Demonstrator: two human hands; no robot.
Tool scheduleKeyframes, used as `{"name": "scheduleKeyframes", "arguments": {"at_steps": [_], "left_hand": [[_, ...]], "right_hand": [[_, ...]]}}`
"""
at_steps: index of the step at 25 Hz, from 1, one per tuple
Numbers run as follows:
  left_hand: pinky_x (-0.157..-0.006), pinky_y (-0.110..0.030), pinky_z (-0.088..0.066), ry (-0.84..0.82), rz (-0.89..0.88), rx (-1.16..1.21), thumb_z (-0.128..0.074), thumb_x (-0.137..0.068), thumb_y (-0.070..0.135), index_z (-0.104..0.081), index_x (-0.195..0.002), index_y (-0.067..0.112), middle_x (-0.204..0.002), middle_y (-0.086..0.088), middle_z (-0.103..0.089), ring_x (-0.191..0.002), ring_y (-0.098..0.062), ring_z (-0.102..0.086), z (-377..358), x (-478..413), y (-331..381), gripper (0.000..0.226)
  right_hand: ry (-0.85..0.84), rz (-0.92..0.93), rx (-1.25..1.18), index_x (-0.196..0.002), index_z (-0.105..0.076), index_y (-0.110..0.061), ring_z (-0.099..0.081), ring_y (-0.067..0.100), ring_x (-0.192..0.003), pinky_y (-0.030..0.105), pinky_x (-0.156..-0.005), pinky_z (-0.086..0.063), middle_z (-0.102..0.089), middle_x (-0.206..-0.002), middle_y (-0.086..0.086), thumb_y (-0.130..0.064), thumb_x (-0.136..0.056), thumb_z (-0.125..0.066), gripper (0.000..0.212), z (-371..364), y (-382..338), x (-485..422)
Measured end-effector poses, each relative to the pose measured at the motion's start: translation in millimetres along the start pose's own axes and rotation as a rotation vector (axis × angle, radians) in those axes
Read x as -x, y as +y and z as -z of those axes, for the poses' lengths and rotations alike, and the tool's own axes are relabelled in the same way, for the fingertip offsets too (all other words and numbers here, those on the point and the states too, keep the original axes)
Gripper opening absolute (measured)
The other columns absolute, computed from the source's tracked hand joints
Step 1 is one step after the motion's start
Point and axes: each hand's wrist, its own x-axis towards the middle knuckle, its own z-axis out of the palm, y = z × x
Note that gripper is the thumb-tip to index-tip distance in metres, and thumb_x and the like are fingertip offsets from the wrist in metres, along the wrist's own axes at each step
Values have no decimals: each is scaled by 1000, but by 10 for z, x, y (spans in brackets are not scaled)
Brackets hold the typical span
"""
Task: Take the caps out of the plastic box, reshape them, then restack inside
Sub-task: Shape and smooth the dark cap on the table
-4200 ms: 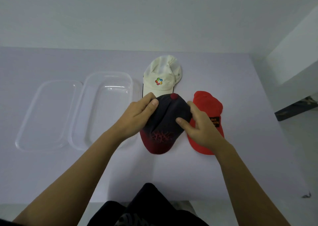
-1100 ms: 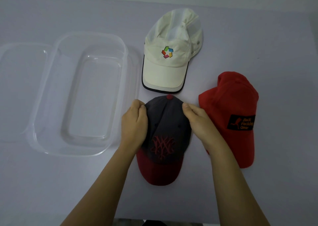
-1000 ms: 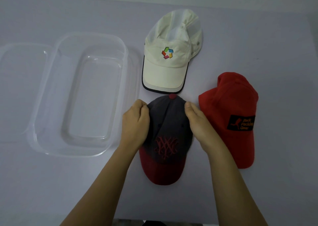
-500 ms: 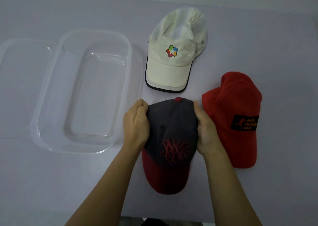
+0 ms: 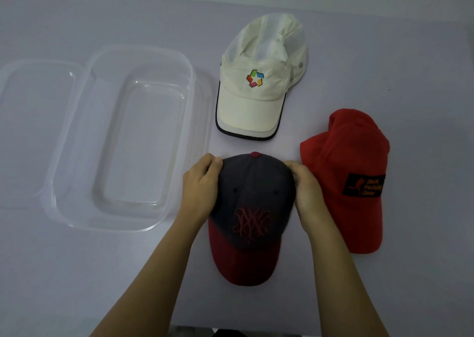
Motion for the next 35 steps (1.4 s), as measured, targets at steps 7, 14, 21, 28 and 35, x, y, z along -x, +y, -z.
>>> {"name": "scheduleKeyframes", "arguments": {"at_steps": [7, 14, 21, 28, 35], "left_hand": [[-53, -23, -29, 3, 68, -5, -44, -96, 28, -40, -68, 12, -62, 0, -35, -55, -8, -32, -41, -49, 34, 33], [-56, -26, -30, 42, 75, -52, -45, -94, 29, -39, -65, 13, -60, 2, -36, -56, -10, -32, -67, -63, 107, 35], [-60, -33, -31, 147, 72, -52, -38, -97, 27, -28, -63, 16, -59, 5, -33, -57, -12, -31, -114, -52, 72, 37], [-54, -27, -29, -15, -29, -222, -41, -94, 29, -31, -58, 16, -56, 3, -36, -53, -10, -33, -94, -112, 269, 40], [-53, -32, -29, -79, -82, -483, -36, -95, 31, -32, -60, 13, -59, 0, -42, -56, -16, -39, -119, -249, 259, 40]], "right_hand": [[-13, -18, 304, -82, -59, -16, -58, 17, -81, 31, -74, -44, -63, -86, 4, -29, -93, -50, 19, 5, 13, -44], [32, -197, 156, -116, -59, -9, -52, 12, -80, 28, -84, -39, -54, -86, -3, -30, -98, -41, 33, -71, -78, -80], [106, -143, 351, -82, -48, -9, -40, 21, -69, 30, -58, -31, -43, -82, 11, -29, -88, -43, 21, -93, -130, -101], [59, 9, 454, -110, -61, 2, -60, 31, -104, 47, -96, -46, -62, -113, 22, -44, -95, -40, 52, -169, -146, -150], [70, -2, 553, -66, -49, -14, -43, 21, -64, 32, -59, -32, -43, -66, 9, -37, -86, -48, 30, -162, -201, -223]]}}
